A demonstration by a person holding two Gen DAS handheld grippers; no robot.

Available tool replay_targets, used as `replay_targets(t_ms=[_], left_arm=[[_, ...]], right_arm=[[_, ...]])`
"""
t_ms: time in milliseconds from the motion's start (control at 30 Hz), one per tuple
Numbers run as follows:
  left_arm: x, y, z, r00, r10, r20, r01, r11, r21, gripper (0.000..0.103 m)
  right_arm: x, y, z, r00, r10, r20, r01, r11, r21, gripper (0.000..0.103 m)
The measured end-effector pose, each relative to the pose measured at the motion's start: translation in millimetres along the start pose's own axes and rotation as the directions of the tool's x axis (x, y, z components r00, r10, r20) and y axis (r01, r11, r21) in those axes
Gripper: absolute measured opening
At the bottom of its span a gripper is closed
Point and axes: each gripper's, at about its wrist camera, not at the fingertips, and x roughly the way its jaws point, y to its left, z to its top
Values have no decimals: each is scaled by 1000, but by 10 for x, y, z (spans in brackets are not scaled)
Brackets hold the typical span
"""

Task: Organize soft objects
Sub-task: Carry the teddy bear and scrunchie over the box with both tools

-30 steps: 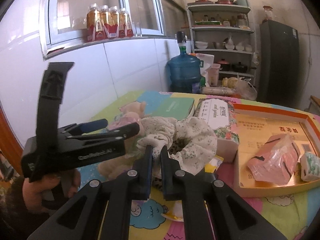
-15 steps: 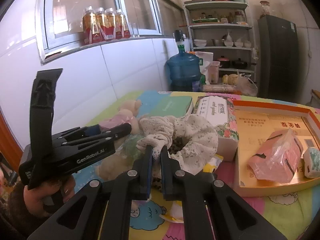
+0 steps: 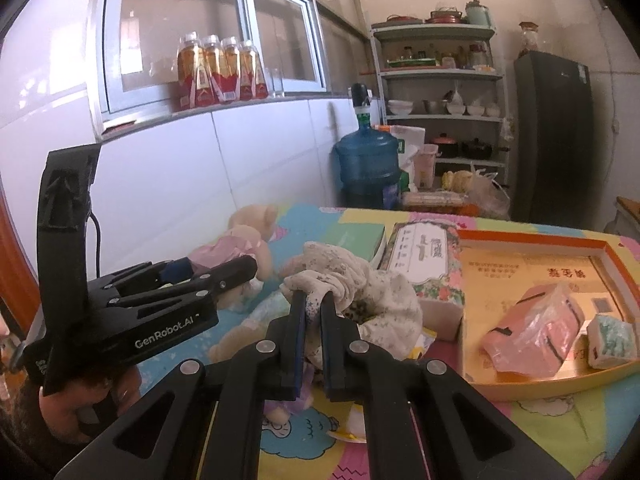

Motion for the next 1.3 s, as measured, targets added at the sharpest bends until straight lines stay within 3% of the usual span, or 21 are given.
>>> replay_targets(t_ms=[700, 1300], left_arm=[[-229, -523, 98, 998, -53, 35, 50, 996, 78, 47], [-250, -1135, 247, 990, -120, 70, 110, 985, 133, 47]], right_arm=[[-570, -179, 87, 993, -72, 92, 70, 997, 17, 7], [-1046, -674, 96, 977, -158, 141, 150, 987, 61, 7]])
